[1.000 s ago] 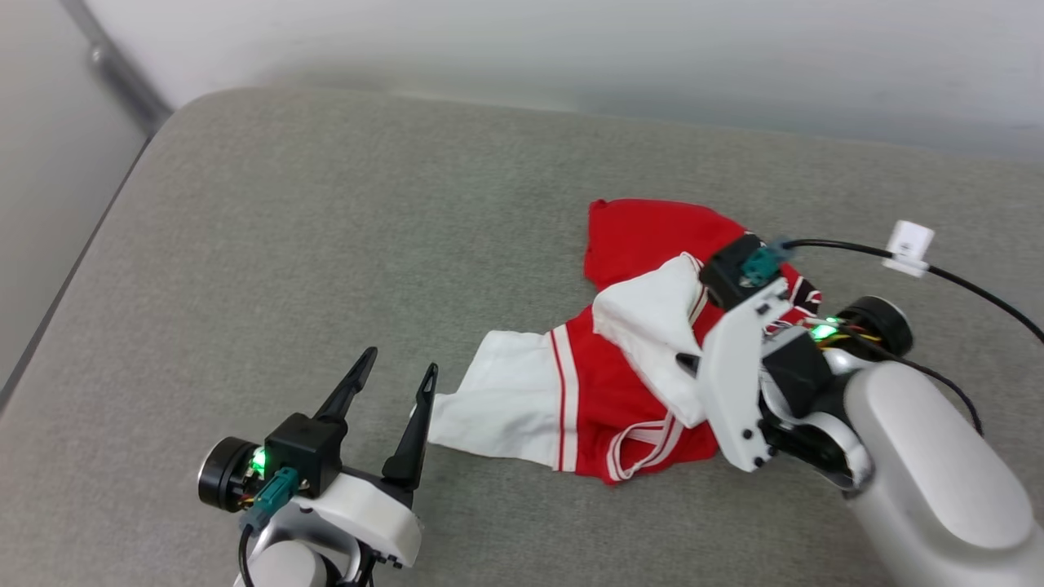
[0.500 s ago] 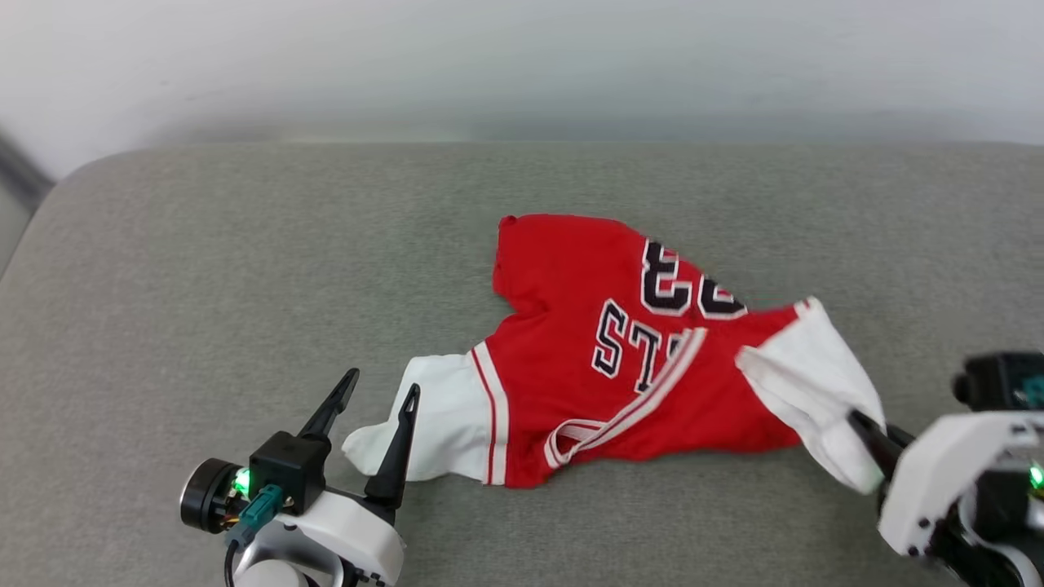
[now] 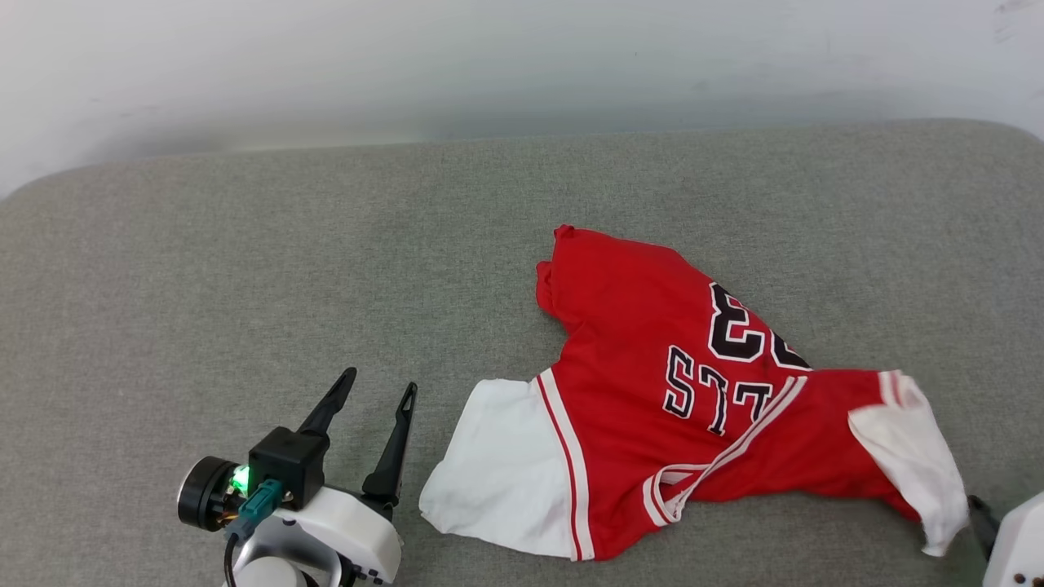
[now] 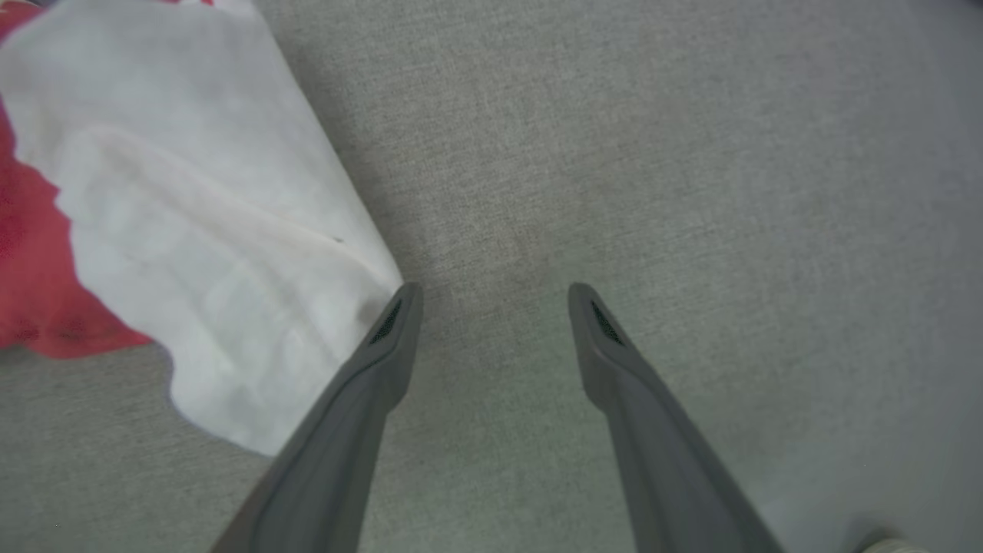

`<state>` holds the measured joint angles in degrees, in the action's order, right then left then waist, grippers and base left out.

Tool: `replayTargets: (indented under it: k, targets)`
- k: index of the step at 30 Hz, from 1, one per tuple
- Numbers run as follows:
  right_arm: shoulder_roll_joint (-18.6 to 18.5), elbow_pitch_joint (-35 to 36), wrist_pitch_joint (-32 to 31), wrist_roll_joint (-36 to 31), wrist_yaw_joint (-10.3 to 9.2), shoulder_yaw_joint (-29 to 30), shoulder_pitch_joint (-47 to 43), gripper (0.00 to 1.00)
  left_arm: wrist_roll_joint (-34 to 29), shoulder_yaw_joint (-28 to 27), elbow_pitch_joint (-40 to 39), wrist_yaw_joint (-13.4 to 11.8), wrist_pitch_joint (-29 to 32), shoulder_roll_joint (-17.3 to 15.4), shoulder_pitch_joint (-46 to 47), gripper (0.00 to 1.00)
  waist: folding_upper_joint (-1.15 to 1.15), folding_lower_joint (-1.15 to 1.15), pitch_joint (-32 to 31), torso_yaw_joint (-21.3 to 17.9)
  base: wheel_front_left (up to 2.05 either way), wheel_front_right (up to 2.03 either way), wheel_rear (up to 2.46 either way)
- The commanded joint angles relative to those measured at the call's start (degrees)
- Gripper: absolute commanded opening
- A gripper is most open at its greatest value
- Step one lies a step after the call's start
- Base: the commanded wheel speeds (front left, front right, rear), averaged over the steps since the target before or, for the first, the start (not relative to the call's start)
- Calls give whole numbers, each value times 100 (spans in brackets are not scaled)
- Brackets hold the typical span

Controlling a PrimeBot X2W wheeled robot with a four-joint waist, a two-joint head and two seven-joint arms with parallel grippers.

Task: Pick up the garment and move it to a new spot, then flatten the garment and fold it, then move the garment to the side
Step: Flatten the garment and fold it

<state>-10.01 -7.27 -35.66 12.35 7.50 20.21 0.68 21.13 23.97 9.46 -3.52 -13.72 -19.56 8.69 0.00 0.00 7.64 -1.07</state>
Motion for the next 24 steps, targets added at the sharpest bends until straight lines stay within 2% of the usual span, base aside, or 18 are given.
replayTargets:
  k: [1,7,16,21,24]
  targets:
    - [-42,-47,66,-97,-2,30,35,100,21,14,17,-10,-5,-18,29,100,0,0,-10,6,0,0,0]
    - [-101,173,564,-170,-2,56,343,100,60,19,14,-39,-39,-3,-44,100,0,0,-97,19,0,0,0]
    - [-313,1302,1452,276,-2,-731,275,100,172,-24,-289,-19,-74,24,-148,100,0,0,-211,61,0,0,0]
    - [-238,1750,2061,281,-2,-945,89,100,247,38,-657,4,134,-25,-236,100,0,0,-186,71,0,0,0]
    - [-110,1977,2365,244,-3,-1030,-14,100,330,113,-904,23,463,-65,-275,100,0,0,-139,60,0,0,0]
